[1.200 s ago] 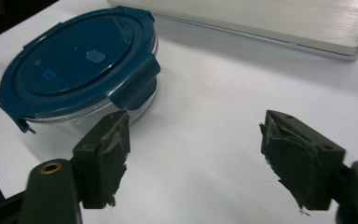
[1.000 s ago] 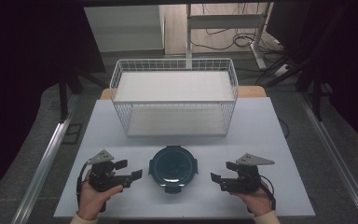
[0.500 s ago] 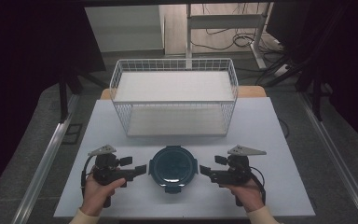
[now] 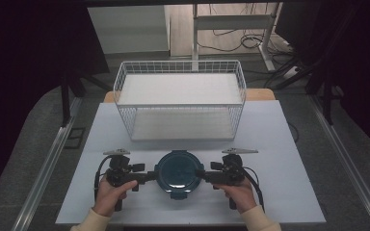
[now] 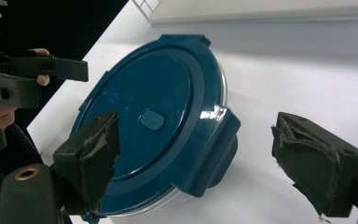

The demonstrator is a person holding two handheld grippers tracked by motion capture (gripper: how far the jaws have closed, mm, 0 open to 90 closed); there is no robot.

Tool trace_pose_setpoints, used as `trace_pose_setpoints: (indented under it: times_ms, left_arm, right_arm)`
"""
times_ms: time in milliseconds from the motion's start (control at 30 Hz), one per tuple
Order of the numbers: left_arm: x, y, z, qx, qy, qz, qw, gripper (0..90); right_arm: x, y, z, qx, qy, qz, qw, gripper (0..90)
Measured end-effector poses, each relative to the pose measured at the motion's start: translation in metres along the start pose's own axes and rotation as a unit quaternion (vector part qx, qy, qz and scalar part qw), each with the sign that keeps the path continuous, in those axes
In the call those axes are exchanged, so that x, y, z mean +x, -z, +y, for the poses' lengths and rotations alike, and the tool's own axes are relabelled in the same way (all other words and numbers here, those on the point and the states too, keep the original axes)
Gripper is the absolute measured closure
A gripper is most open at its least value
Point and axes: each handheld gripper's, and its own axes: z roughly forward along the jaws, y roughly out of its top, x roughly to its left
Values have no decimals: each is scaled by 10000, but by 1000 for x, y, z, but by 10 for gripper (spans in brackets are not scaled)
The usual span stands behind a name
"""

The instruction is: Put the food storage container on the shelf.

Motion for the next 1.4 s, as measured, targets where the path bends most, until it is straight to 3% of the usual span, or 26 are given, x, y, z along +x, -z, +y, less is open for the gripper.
trace_pose_setpoints:
  times_ms: [133, 233, 300, 433, 633, 700, 900, 1033, 1233, 1400]
  left_arm:
    - [6, -2, -2, -61, 238, -215, 9995, 113]
    - [10, -10, -3, 7, 353, -261, 9990, 111]
    - [13, -16, -4, 43, 494, -415, 9979, 110]
    - [15, -25, -4, 103, 561, -523, 9970, 112]
    - [18, -39, -5, 286, 722, -731, 9943, 135]
    - [19, -42, -8, 307, 845, -893, 9919, 154]
    - [17, -46, -11, 383, 1002, -954, 9896, 199]
    - [16, -45, -11, 403, 1058, -814, 9902, 256]
    - [17, -42, -12, 352, 1160, -865, 9888, 295]
    - [12, -35, -15, 273, 1072, -861, 9901, 353]
  right_arm:
    - [1, -7, -2, 124, -39, -33, 9999, 137]
    - [0, -13, -3, 190, -108, -16, 9998, 130]
    - [-1, -17, -3, 227, -186, -3, 9996, 124]
    - [-4, -22, -3, 326, -331, 52, 9989, 117]
    - [-4, -30, -5, 456, -554, 162, 9973, 110]
    - [-4, -31, -5, 480, -606, 184, 9968, 112]
    - [-5, -32, -7, 495, -770, 320, 9953, 150]
    - [-3, -34, -8, 500, -917, 441, 9935, 207]
    - [-7, -30, -9, 443, -1214, 492, 9904, 274]
    - [-3, -23, -10, 356, -1144, 492, 9916, 317]
